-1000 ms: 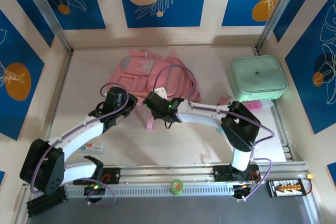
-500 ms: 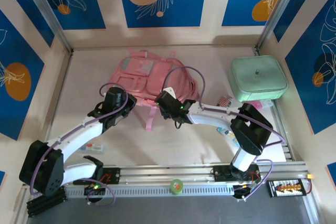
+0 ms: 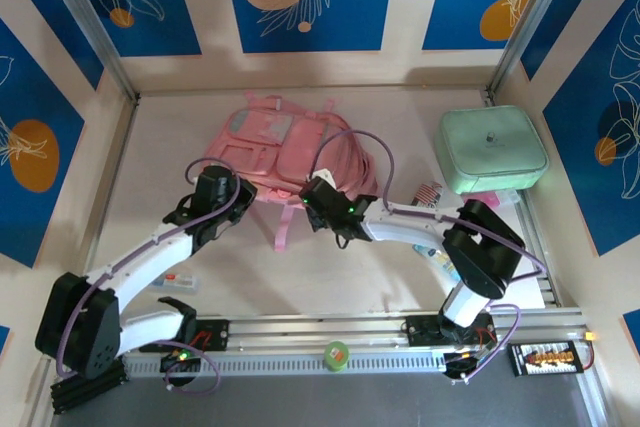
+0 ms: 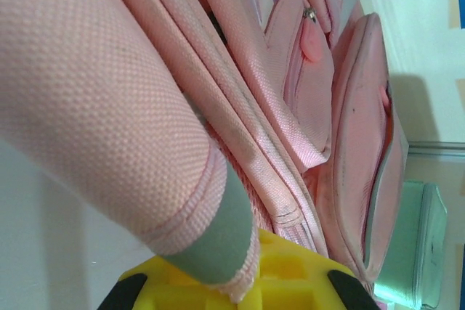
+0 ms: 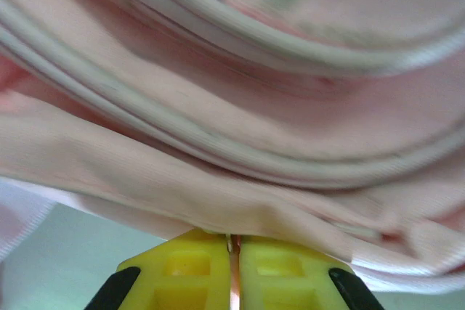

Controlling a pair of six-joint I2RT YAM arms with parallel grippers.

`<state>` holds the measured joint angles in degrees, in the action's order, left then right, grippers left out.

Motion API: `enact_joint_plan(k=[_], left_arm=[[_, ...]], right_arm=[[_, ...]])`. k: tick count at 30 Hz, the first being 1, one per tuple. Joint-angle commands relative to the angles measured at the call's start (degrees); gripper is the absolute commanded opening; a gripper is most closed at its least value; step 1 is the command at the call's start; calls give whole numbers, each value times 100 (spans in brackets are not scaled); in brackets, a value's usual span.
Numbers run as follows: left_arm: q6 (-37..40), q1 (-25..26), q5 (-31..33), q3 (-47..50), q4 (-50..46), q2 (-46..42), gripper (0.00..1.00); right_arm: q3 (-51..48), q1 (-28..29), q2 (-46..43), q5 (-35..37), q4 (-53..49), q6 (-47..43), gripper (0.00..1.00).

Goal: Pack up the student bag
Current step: Zip the student bag at the center of the table.

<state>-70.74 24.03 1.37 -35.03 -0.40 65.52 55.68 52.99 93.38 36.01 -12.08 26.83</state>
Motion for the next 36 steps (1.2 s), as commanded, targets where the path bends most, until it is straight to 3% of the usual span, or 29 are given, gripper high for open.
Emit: enact_joint_plan(k=[1,6,12,14,18,25,28,30,36], left_arm=[[228,-311,170,4,34,-373,0],[384,-512,93,114,-9,-293,0],[712,-674,-283,-31,237,324,0],[899,-736,-441,-215,300,606,0],[1400,-907,-847,-754,353,1207,0],[1971,-1205,-1078,-1344,137,1867,14],[2205,-1379,-1143,-1349,111,2005,27],[2354,-1426,-938,-1155,54,1805,39],[2222,-1448,-678,-558,-742,972,57]], right_arm=[[-487,-371,-437,274,-202,253,7],[-826,-983,-764,-79,-374,377,0],[-697,-1138,-935,-726,-558,138,0],[-675,-1140,-1023,-1305,-512,-40,0],[-789,-1104,-1232,-3320,-79,-538,0],[-536,-1004,-1018,-4064,343,-335,0],[-262,-903,-709,-4171,477,-261,0],[-2,-815,-468,-4306,475,-283,0],[699,-580,139,-4597,505,-275,0]])
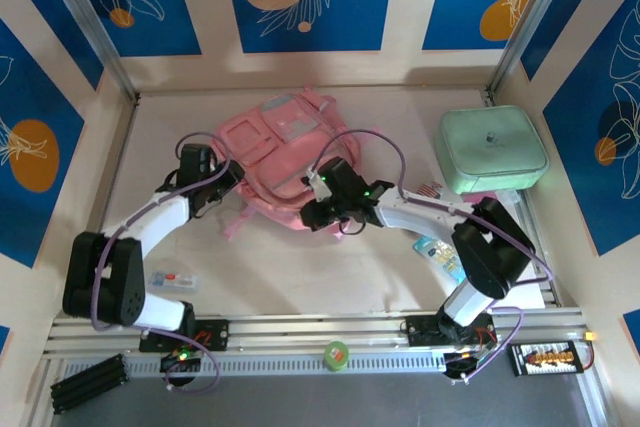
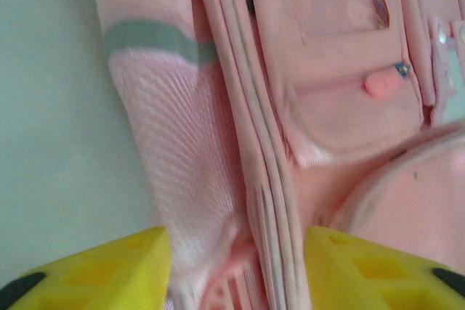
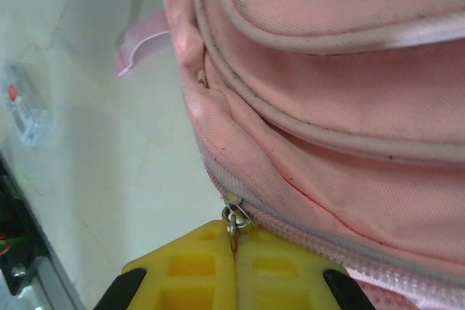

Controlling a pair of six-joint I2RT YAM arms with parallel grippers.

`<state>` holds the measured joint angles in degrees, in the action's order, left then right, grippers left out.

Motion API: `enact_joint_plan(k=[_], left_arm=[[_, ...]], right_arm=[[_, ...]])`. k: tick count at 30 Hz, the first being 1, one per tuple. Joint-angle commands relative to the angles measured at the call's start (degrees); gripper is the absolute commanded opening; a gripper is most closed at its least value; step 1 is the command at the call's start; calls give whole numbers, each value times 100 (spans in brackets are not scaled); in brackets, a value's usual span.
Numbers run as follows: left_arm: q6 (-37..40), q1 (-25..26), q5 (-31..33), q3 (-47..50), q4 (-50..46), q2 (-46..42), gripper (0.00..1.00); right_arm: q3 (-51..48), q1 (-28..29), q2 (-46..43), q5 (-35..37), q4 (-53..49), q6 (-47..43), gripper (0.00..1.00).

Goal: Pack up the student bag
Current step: Zip the student bag at the center of the table.

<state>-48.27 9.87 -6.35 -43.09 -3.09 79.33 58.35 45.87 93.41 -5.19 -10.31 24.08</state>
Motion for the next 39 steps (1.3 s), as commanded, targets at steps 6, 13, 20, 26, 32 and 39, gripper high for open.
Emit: enact_joint_plan(k=[6,13,20,26,32,39], left_arm=[[-959,85,113,953,-767,-1192,62],[-2046,487,-496,1432,130,-1487,68],[-2767,860,-247,1521,643,-1238,67],[-3017,962,-209,1581,1241,-802,51],[-2977,1044,-78,1580,1450,-508,30],[-2954,1054,155,1668,1482,-493,8]], right_arm=[[1037,254,759,-569,351,27,0],[1537,406,1298,-635,220,-53,0],[1610,584,1369,-450,53,-175,0],[1564,699,1327,-291,-72,-221,0],[1460,799,1277,-86,-174,-258,0],[1334,817,1217,333,-358,-72,0]])
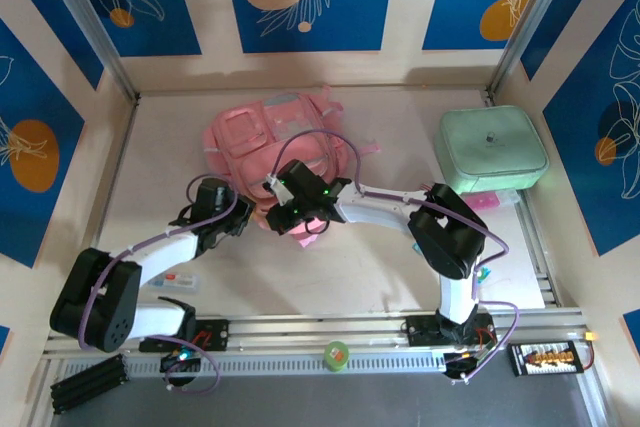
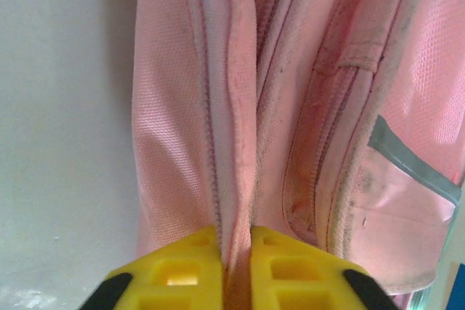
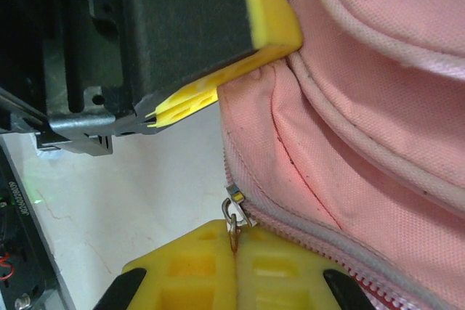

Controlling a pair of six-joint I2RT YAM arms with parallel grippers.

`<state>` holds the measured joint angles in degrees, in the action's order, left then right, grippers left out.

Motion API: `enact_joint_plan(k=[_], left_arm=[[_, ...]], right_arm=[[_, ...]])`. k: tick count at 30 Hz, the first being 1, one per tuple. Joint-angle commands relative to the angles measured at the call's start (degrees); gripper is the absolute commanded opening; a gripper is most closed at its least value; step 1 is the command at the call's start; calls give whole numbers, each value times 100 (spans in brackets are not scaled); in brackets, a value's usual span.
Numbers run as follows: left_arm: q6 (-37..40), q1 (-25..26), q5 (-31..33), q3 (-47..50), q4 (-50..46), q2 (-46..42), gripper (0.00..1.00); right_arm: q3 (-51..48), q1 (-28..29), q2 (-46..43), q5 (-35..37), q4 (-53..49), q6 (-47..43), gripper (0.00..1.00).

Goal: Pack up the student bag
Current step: Zip the student bag at the center of the table.

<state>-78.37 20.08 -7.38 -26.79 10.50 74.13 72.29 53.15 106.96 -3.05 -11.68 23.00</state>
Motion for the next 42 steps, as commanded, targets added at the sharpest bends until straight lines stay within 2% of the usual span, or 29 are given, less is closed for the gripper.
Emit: enact_joint_plan(k=[1,5,10,13,19,27,30,35,42], left_arm=[[90,32,292,38,96,10,7],[275,31,487,10,-177,-104,0],[445,25,627,-15,-406,-250,0],[521,23,623,-42,-457,-284,0],[577,23,516,-98,-393,-242,0],[588,24,391,-105,-309,-176,0],[597,23,386,-112,-303,-179,0],[649,23,429,-142,-351,-187,0],[787,21,587,-165,-558,-263,0]], right_arm=[[-124,87,-199,243,-239,85,0],[-598,25,-631,903,-181,400,0],[-1025,-155,-1124,1756,-456,667,0],[-1049,-325,-1109,2020,-718,704,0],[-782,-455,-913,1752,-976,524,1],[-463,-349,-586,1591,-1099,601,15],[-400,-329,-527,1697,-1160,642,17],[-554,-446,-732,1918,-1099,699,0],[-1216,-1096,-1528,2056,-921,811,0]])
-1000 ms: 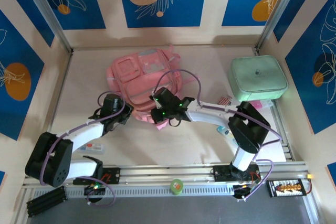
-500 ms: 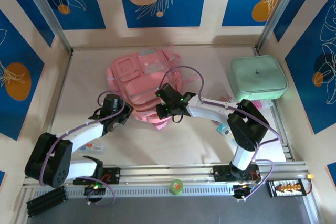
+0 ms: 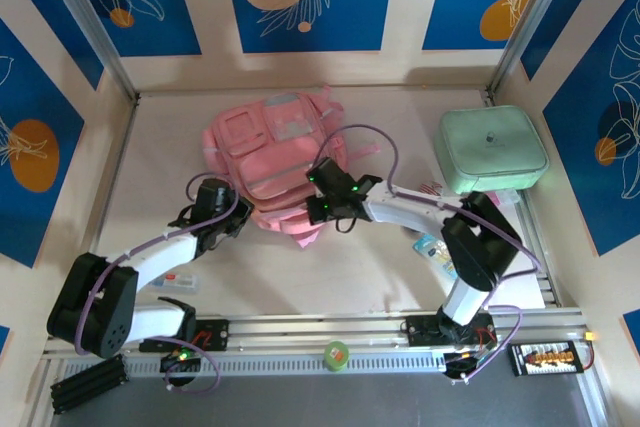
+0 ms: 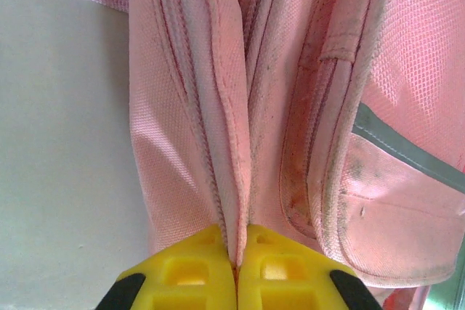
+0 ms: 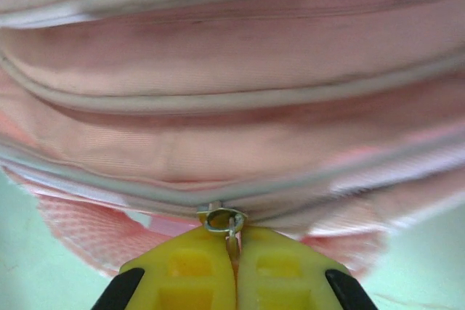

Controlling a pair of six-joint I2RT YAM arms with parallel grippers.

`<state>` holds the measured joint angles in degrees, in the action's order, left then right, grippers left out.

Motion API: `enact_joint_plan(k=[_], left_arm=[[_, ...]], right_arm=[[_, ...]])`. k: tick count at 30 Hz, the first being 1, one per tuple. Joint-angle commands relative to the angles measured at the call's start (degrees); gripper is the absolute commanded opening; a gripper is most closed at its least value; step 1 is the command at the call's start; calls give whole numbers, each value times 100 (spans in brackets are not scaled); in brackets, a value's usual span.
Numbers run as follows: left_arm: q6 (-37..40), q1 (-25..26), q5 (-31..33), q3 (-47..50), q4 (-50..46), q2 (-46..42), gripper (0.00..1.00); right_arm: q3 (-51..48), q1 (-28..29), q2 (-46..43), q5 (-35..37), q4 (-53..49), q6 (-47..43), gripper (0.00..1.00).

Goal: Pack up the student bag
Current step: Zip the student bag at the center of the table.

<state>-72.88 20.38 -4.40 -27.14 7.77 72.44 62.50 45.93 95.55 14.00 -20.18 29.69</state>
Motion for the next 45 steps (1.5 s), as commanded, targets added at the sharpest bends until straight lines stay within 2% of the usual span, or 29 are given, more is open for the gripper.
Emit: enact_joint_plan(k=[1,5,9,12,18,21,24,26,31,38,45], left_arm=[[246,-15,293,-130,-293,-84,0],[274,-16,224,-157,-226,2,0],[387,-16,36,-272,-104,205,0],[625,-28,-184,-555,-101,515,0],[1745,-141,-704,-1742,-591,1364,0],[2121,-279,-503,-2247,-1047,1704,7],[2297,-398,-348,-2468,-1298,1763,24],[2363,-421,-162,-2490,-1517,1593,41],[2478,-429,403,-2403,-2255,987,57],[2572,-224,312,-2256,-2925,360,62],[2376,163,612,-2748,-3530,827,55]], right_arm=[[-340,-530,-473,306,-69,195,0],[-586,-1002,-638,40,-95,289,0],[-817,-1129,-731,-228,-18,369,0],[-1028,-1121,-800,-496,70,410,0],[-1514,-818,-1024,-1023,503,445,0],[-1540,-520,-989,-1225,689,324,0],[-1315,-230,-788,-1136,719,180,0],[-1060,-89,-583,-1041,731,17,0],[-305,50,99,-1375,961,-127,0],[622,297,885,-1882,1216,-70,0],[694,419,1029,-1972,1288,-9,0]])
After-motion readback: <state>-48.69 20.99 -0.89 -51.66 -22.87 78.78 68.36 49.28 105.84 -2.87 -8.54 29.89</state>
